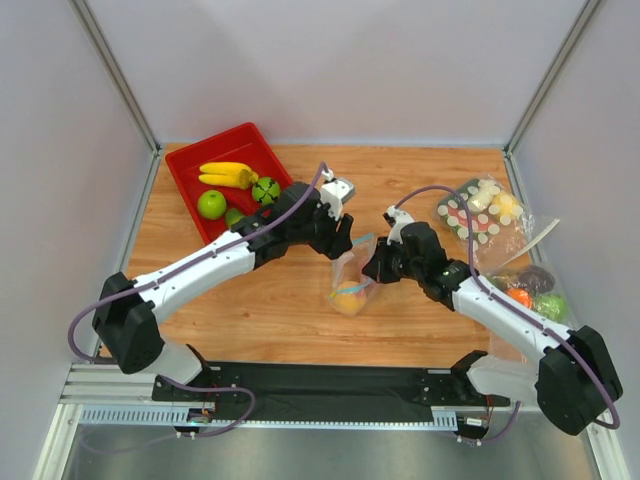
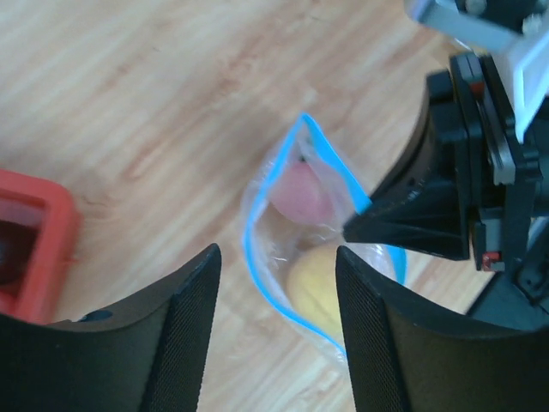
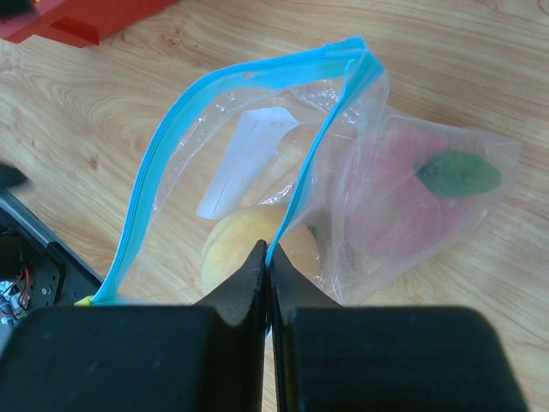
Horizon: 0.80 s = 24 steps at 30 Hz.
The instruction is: Open the zip-top bag and remove the fake food
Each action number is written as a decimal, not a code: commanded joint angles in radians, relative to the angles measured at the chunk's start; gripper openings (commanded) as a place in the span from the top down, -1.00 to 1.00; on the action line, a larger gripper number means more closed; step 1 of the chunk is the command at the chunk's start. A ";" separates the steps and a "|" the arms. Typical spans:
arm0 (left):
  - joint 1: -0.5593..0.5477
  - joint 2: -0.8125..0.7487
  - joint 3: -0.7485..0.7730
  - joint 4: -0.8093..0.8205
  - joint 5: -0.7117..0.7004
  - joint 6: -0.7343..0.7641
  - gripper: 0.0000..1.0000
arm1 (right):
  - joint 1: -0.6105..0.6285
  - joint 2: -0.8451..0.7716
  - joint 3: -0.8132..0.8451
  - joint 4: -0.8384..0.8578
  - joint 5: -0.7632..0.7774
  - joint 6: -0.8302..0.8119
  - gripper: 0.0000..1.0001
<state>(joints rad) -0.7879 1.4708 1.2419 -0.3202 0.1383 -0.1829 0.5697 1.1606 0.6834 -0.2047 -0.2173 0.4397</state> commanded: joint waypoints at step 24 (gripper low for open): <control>-0.198 0.178 -0.018 -0.074 -0.003 -0.158 -0.17 | 0.002 -0.176 -0.018 -0.101 0.053 -0.009 0.99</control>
<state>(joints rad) -0.9607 1.6512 1.2354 -0.3908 0.1474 -0.3141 0.5697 1.0103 0.6685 -0.2874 -0.1844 0.4397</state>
